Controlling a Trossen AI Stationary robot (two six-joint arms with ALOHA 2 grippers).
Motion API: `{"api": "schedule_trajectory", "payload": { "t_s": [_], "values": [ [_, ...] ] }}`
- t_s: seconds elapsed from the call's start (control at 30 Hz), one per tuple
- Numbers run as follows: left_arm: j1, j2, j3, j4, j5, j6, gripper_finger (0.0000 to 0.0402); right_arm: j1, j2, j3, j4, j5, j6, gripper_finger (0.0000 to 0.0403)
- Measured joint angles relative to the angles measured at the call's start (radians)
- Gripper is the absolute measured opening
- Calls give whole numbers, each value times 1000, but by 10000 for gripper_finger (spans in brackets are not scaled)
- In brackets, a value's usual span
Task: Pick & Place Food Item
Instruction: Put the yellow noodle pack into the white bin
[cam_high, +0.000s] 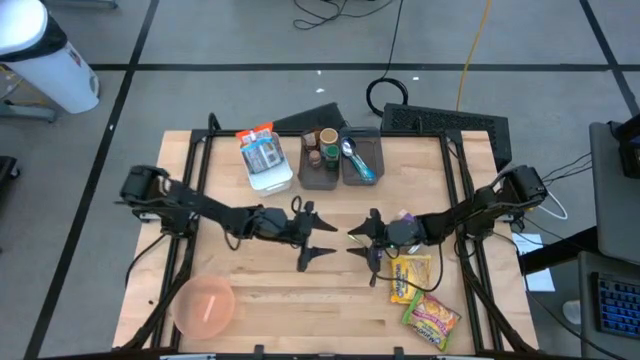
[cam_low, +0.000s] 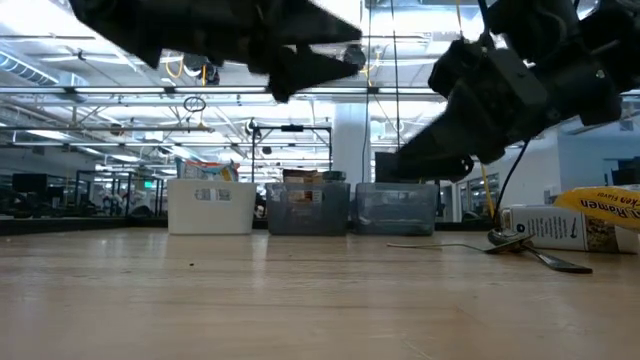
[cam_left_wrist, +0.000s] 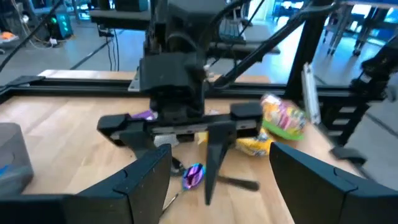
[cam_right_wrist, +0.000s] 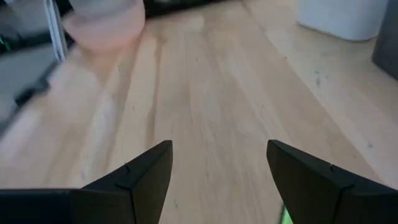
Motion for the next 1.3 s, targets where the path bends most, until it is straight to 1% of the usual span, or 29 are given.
{"api": "schedule_trajectory", "payload": {
  "t_s": [0.1, 0.17, 0.23, 0.33, 0.43, 0.53, 0.7, 0.73, 0.83, 0.97, 1.1, 1.17, 1.3],
  "values": [
    [12, 72, 0, 100, -1, 19, 274, 0, -1, 0, -56, -1, -46, 254],
    [20, 98, 0, 139, 0, 7, 273, 0, -13, 0, -114, -8, -58, 254],
    [31, 109, 0, 156, 1, -9, 274, -2, -36, 0, -184, -58, -59, 254],
    [47, 109, 0, 149, 3, -12, 274, -2, -108, 0, -309, -154, -59, 254],
    [67, 108, 0, 162, 37, -11, 273, -2, -216, 0, -479, -208, -62, 254],
    [93, 108, 0, 187, 103, -11, 274, -8, -346, 0, -646, -242, -67, 254],
    [133, 107, 12, 189, 195, -46, 273, -38, -573, 0, -912, -257, -64, 254],
    [140, 107, 16, 188, 212, -55, 274, -54, -609, 0, -943, -277, -52, 254],
    [163, 107, 26, 186, 261, -61, 274, -119, -677, 0, -987, -391, 16, 254],
    [198, 52, 42, 149, 278, -44, 274, -189, -671, 0, -990, -533, 53, 254],
    [231, -45, 56, -12, 275, -2, 274, -219, -598, 0, -993, -652, 42, 254],
    [243, -97, 57, -105, 275, 18, 274, -225, -552, 0, -971, -688, 18, 254],
    [253, -157, 58, -198, 271, 15, 273, -237, -461, 0, -972, -728, -10, 254]
  ]
}}
